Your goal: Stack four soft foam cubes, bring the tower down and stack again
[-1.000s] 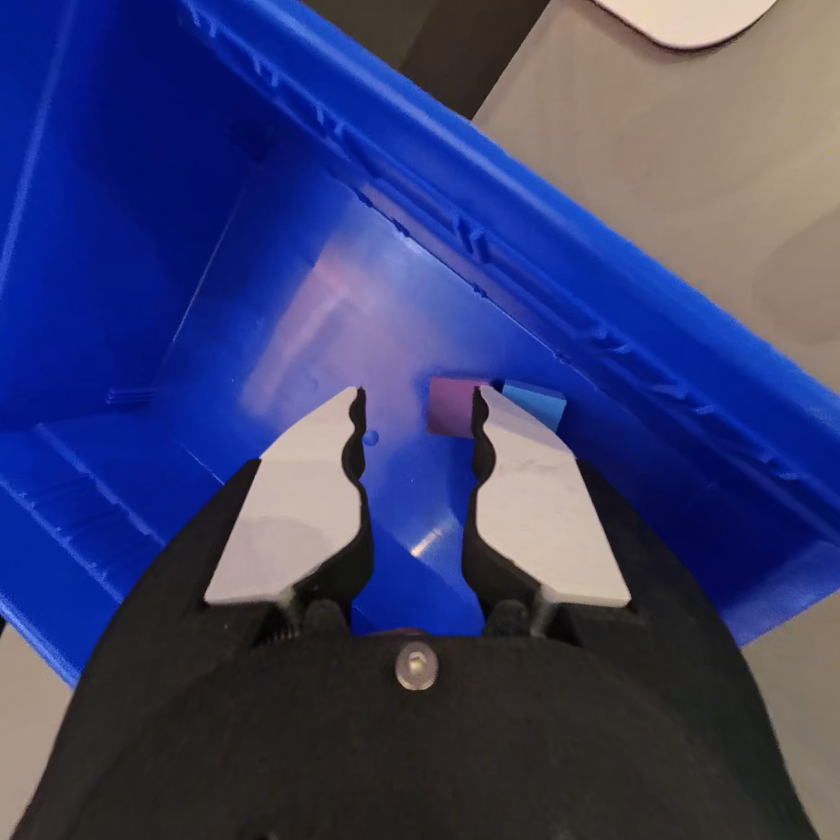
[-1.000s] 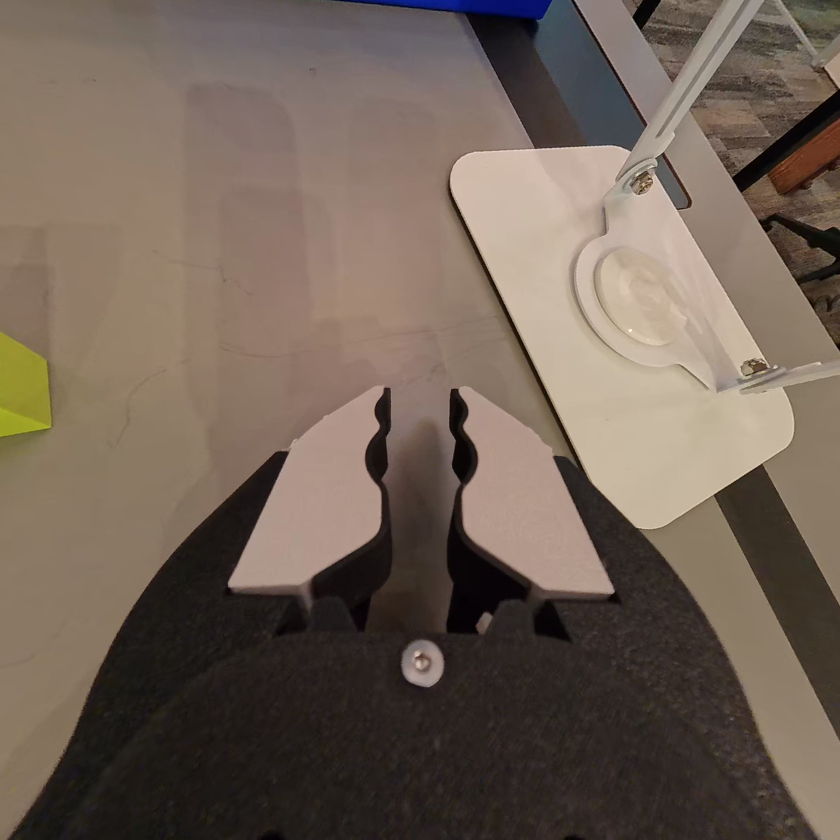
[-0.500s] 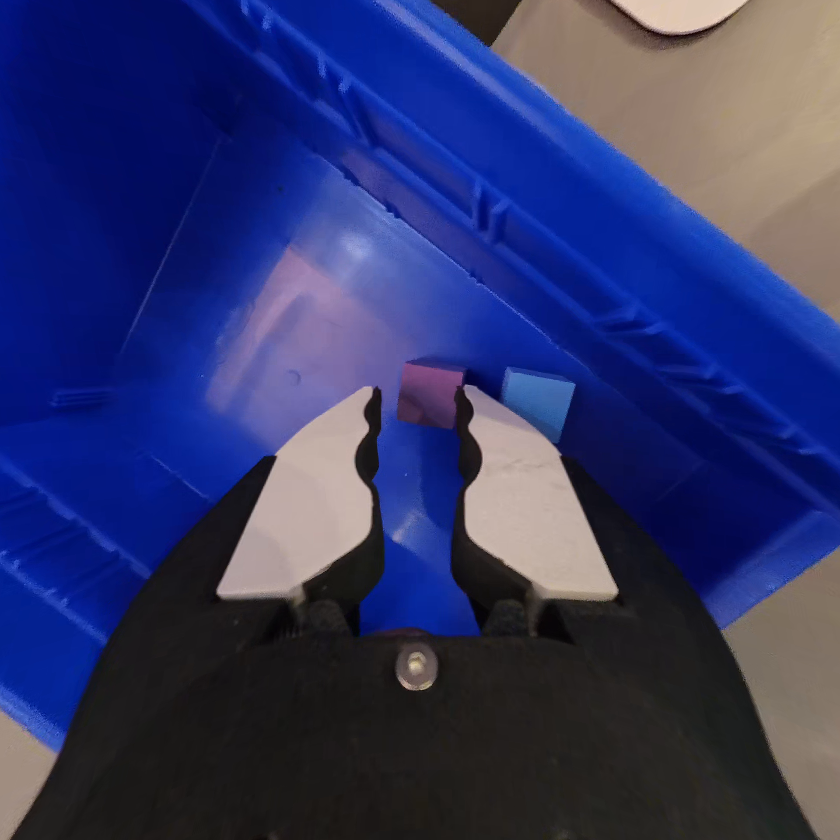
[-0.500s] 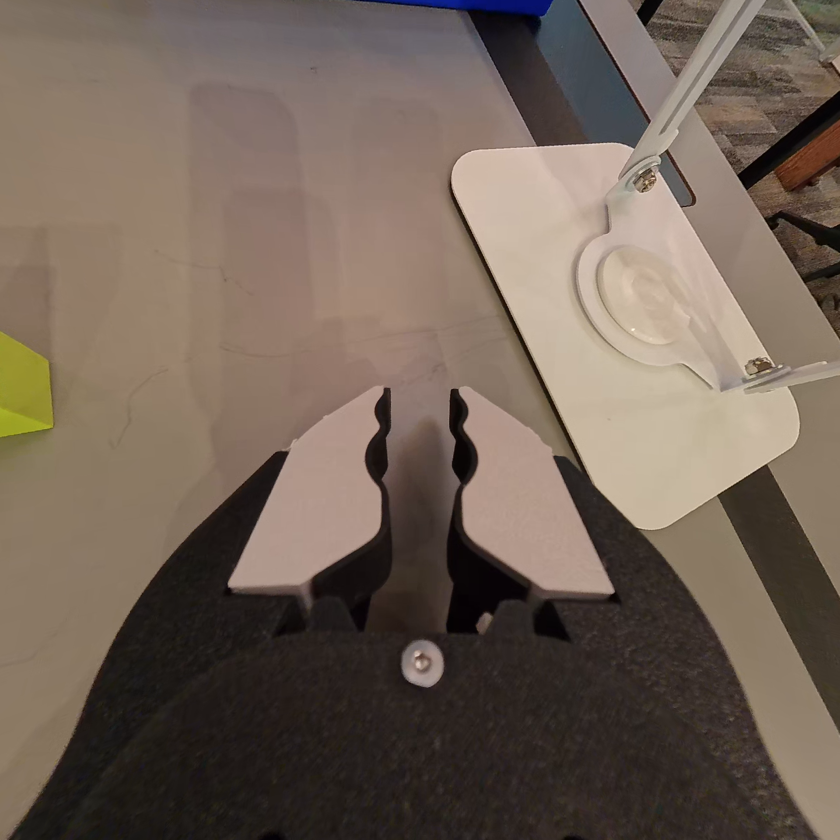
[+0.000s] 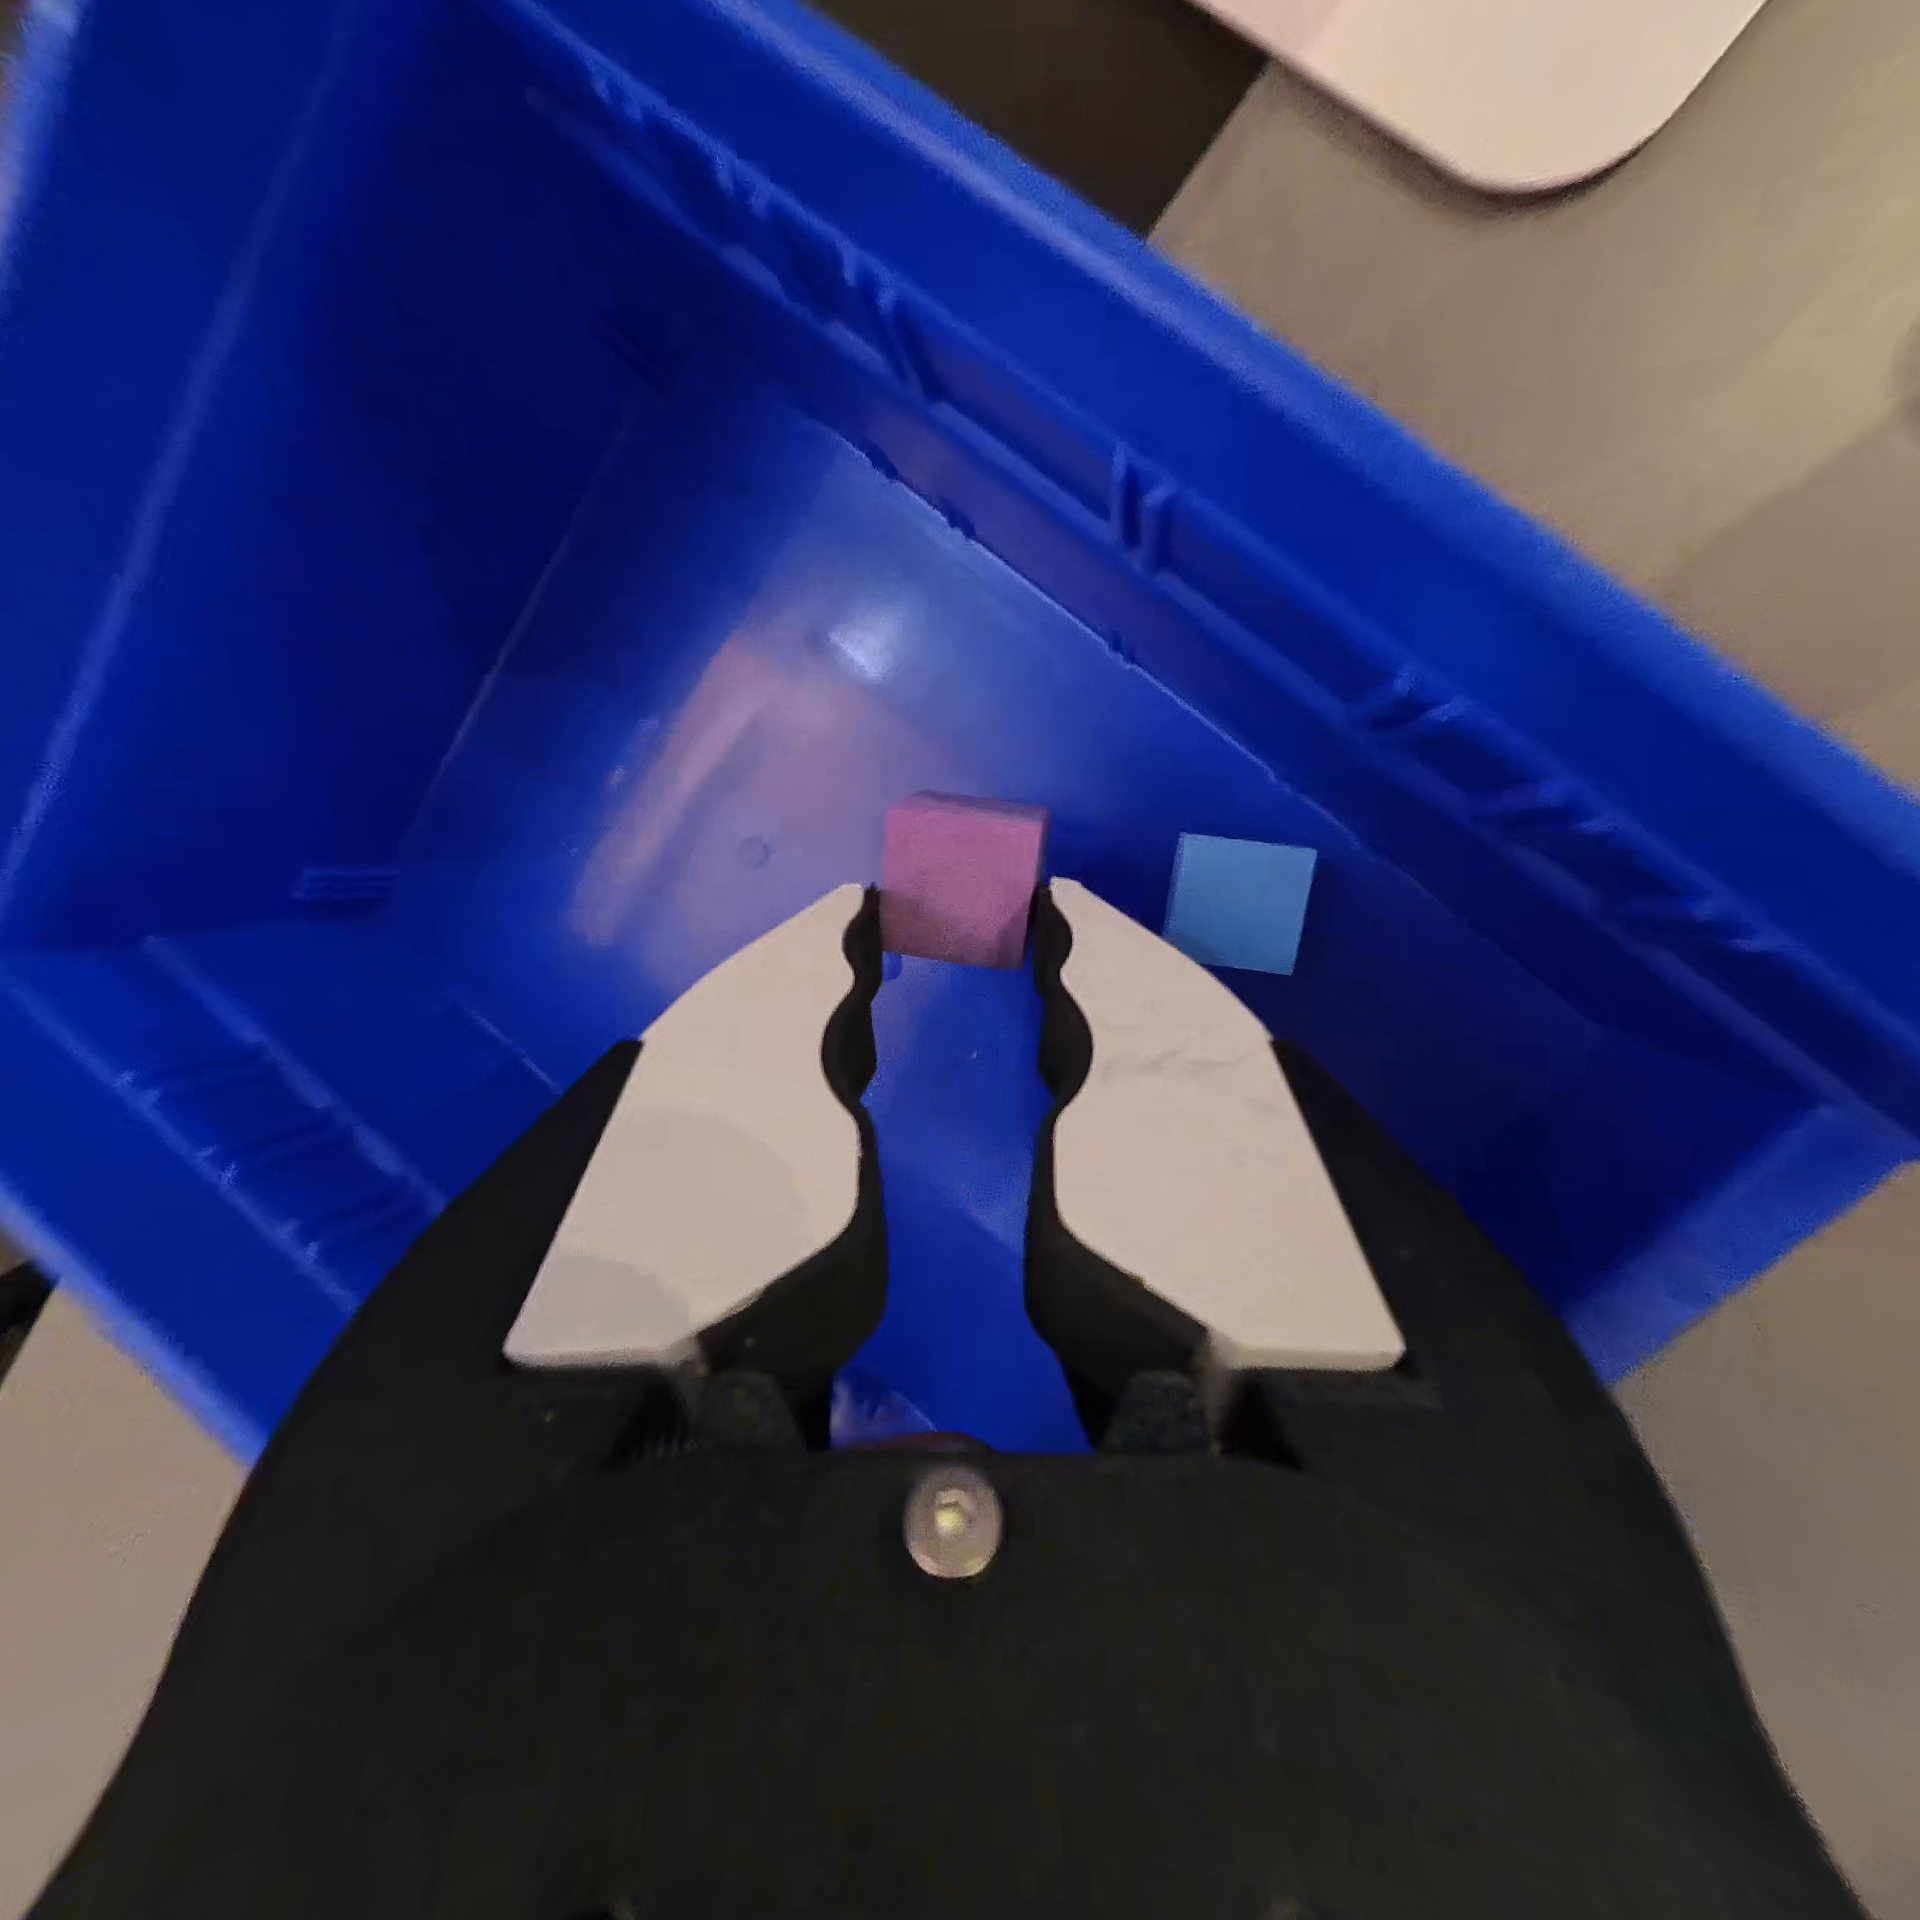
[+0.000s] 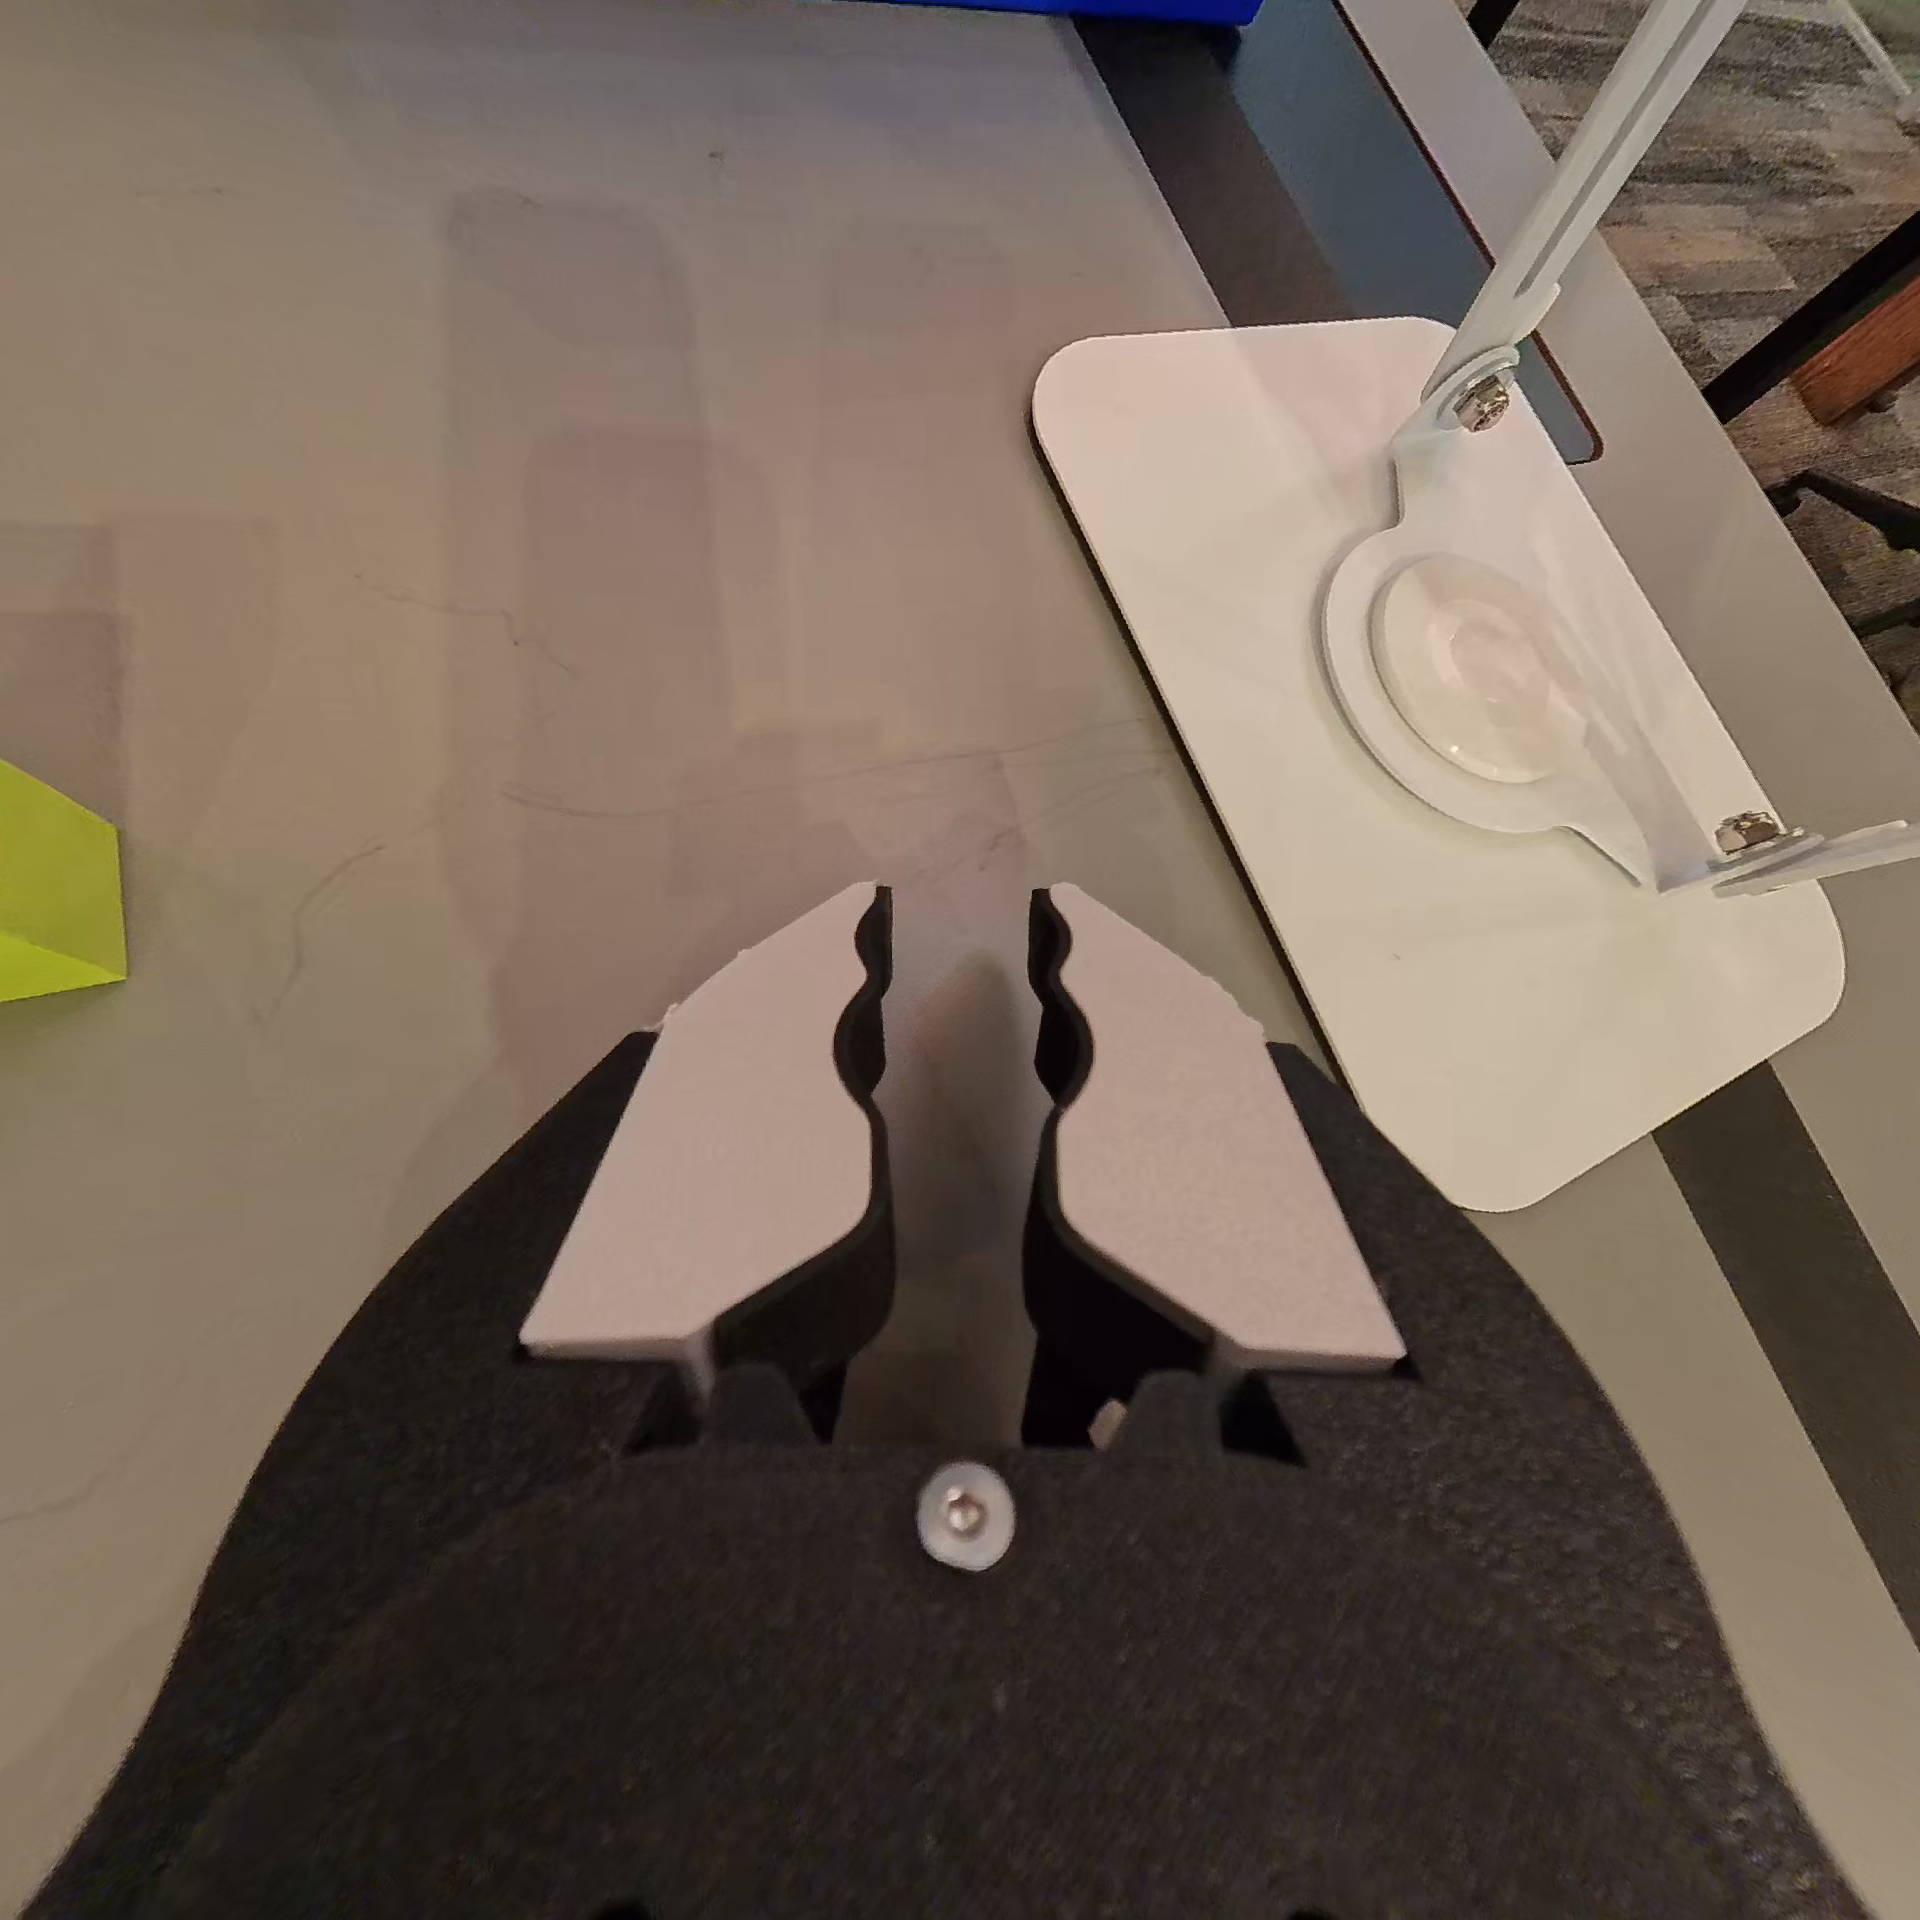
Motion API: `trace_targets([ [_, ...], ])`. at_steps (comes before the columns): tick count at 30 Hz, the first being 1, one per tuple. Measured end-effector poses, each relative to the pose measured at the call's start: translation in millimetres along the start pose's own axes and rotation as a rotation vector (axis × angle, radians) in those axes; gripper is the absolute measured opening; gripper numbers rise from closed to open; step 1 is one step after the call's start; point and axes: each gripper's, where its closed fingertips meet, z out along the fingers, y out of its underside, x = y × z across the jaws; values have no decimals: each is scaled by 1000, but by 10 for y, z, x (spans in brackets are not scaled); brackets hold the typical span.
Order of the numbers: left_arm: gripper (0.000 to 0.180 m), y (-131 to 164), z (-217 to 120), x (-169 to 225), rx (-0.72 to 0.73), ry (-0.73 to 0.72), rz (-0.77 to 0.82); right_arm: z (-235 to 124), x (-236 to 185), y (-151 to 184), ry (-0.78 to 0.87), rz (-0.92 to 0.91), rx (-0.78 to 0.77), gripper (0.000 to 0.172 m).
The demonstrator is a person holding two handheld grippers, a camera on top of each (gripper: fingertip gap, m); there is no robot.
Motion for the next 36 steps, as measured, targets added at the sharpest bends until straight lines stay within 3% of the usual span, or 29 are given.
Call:
trace_targets([
  [5, 27, -236, -610, 154, 118, -32, -1, 1, 2, 1, -2, 2, -1, 25],
  [8, 27, -423, -907, 507, 169, -11, 60, 2, 2, 1, -3, 4, -1, 25],
  [12, 27, -652, -1064, 1120, 189, 24, 162, 1, 0, 0, -3, 1, -1, 24],
  [19, 27, -925, -914, 2226, 196, 155, 307, 1, -1, -1, -4, 1, 0, 24],
  [23, 27, -988, -773, 2653, 179, 214, 375, -5, 1, -6, -8, 7, 5, 25],
  [36, 27, -994, -458, 3090, 103, 274, 498, 6, 6, 4, -12, 11, -4, 25],
])
